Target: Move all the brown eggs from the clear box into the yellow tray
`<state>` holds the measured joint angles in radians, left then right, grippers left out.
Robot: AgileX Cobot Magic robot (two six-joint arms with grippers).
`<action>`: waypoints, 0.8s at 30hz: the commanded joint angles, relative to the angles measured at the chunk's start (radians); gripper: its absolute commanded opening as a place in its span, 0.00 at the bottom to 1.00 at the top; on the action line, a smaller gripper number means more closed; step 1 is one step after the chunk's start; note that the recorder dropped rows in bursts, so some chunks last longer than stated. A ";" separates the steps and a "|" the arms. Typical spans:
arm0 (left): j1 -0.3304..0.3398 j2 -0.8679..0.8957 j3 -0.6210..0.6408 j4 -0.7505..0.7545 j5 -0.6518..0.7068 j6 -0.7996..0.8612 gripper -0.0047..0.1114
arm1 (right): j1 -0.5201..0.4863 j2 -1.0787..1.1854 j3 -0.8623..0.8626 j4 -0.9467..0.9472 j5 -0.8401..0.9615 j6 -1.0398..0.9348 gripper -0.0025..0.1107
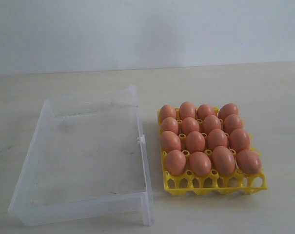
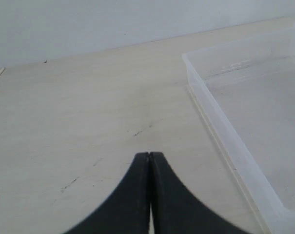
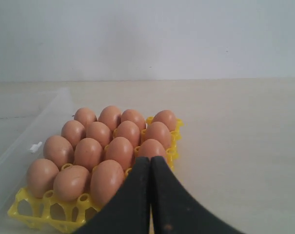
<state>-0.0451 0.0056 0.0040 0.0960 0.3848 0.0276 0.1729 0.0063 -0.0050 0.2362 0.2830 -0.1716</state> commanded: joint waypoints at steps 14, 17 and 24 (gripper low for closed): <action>-0.005 -0.006 -0.004 -0.001 -0.006 -0.005 0.04 | -0.005 -0.006 0.005 -0.010 -0.002 0.225 0.02; -0.005 -0.006 -0.004 -0.001 -0.006 -0.005 0.04 | -0.005 -0.006 0.005 -0.012 -0.002 0.209 0.02; -0.005 -0.006 -0.004 -0.001 -0.006 -0.005 0.04 | -0.005 -0.006 0.005 -0.014 -0.002 0.196 0.02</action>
<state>-0.0451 0.0056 0.0040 0.0960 0.3848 0.0276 0.1729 0.0063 -0.0050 0.2342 0.2830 0.0353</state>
